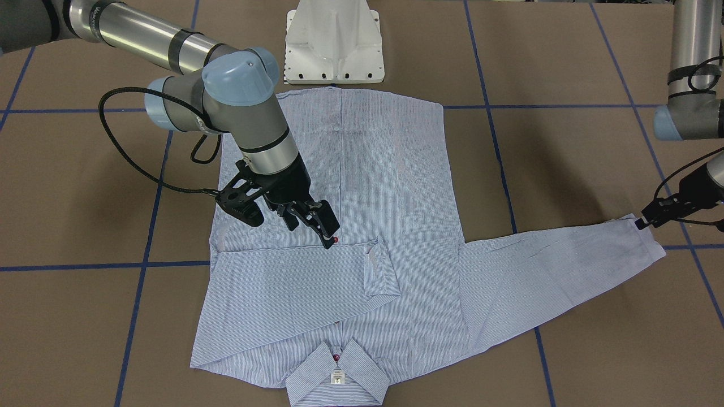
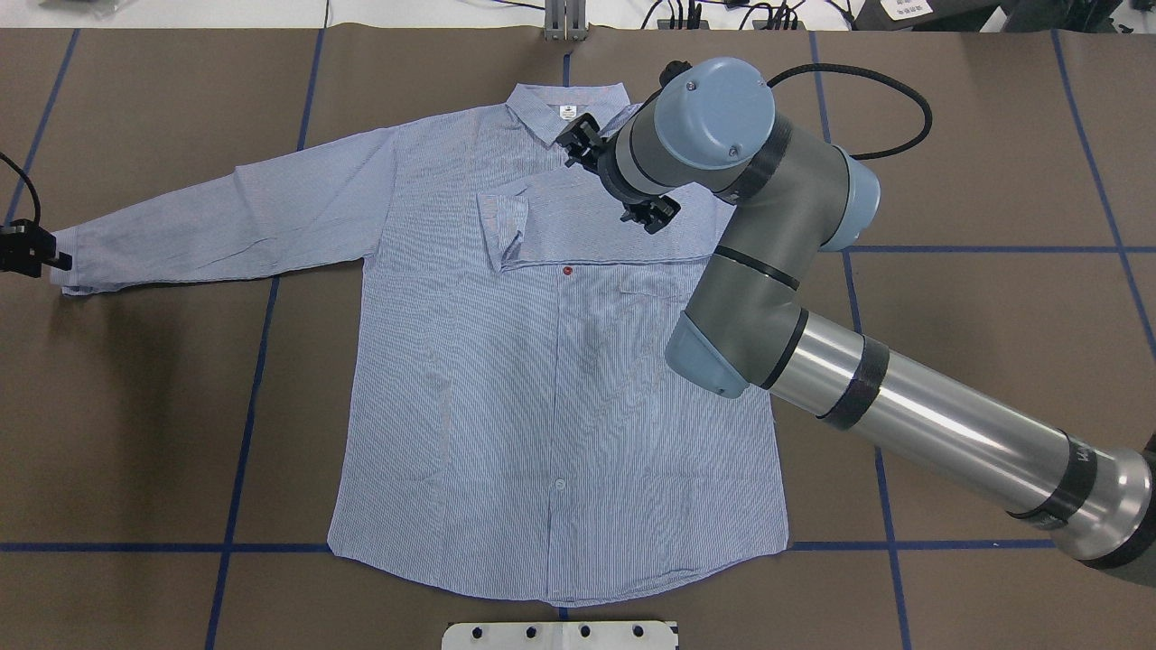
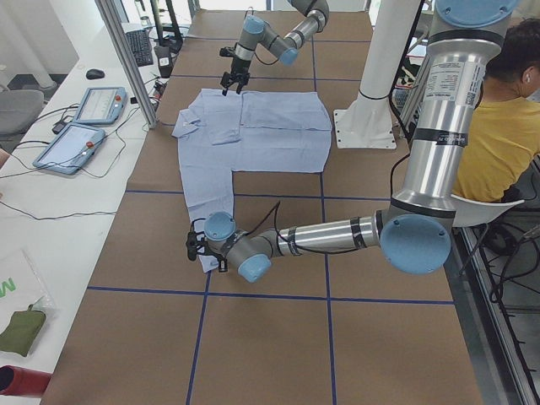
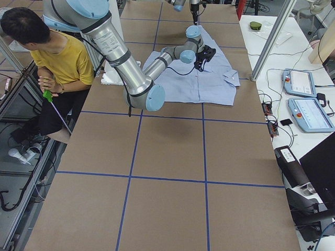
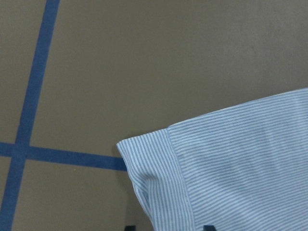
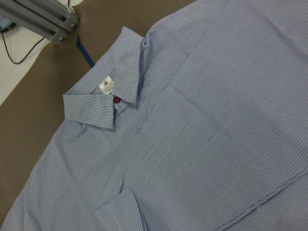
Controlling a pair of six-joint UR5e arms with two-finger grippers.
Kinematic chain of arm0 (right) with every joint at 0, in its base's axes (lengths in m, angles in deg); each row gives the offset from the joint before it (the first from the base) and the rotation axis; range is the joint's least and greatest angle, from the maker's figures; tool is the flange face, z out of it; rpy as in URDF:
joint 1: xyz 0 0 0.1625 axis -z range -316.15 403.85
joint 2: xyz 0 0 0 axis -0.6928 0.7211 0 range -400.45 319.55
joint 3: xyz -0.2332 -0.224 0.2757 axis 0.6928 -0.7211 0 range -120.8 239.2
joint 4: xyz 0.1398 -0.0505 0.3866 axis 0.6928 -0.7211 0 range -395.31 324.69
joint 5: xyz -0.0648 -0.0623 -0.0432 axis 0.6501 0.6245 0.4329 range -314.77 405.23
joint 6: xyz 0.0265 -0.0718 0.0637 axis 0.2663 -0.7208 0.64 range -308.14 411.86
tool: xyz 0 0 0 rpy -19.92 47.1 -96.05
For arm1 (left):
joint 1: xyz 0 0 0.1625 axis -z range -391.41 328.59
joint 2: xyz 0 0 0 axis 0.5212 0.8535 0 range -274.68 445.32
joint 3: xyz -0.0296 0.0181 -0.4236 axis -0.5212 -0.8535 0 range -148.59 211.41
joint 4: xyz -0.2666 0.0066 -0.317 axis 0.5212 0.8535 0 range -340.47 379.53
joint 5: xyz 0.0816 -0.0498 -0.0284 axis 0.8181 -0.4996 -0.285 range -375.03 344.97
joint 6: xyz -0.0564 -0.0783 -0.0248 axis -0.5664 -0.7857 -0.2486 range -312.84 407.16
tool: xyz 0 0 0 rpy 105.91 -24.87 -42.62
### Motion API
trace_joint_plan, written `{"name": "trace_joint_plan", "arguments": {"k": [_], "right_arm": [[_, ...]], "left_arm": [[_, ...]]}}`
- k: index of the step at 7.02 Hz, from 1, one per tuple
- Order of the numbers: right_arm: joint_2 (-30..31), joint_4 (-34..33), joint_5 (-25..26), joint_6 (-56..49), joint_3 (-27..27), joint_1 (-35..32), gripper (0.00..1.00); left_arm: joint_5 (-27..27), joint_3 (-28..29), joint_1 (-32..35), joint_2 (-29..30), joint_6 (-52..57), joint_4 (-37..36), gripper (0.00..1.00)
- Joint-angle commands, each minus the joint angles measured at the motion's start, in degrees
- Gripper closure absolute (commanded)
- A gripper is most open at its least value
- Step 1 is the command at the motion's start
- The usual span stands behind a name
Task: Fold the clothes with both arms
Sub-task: 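Release the sleeve with the right gripper while the left gripper grasps the other cuff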
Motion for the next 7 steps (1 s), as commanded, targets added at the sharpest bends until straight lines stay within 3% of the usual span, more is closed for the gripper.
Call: {"name": "trace_joint_plan", "arguments": {"k": [1, 2, 3, 5, 7], "right_arm": [[0.1, 0.0, 0.2, 0.0, -0.1, 0.3, 0.0], [0.1, 0.0, 0.3, 0.0, -0.1, 0.3, 0.0], [0.1, 0.0, 0.3, 0.0, 0.0, 0.3, 0.0], [-0.1, -0.1, 0.1, 0.0, 0.8, 0.1, 0.0], [2.2, -0.1, -0.7, -0.1, 2.8, -1.6, 0.0]], "left_arm": [[0.1, 0.3, -0.2, -0.2, 0.0, 0.0, 0.71], [0.0, 0.3, -0.3, -0.3, 0.0, 0.0, 0.91], [-0.2, 0.1, -0.2, -0.3, 0.0, 0.0, 1.0], [-0.4, -0.9, -0.2, 0.1, 0.0, 0.0, 1.0], [-0.8, -6.7, -0.4, 1.8, -1.0, -1.9, 1.0]]}}
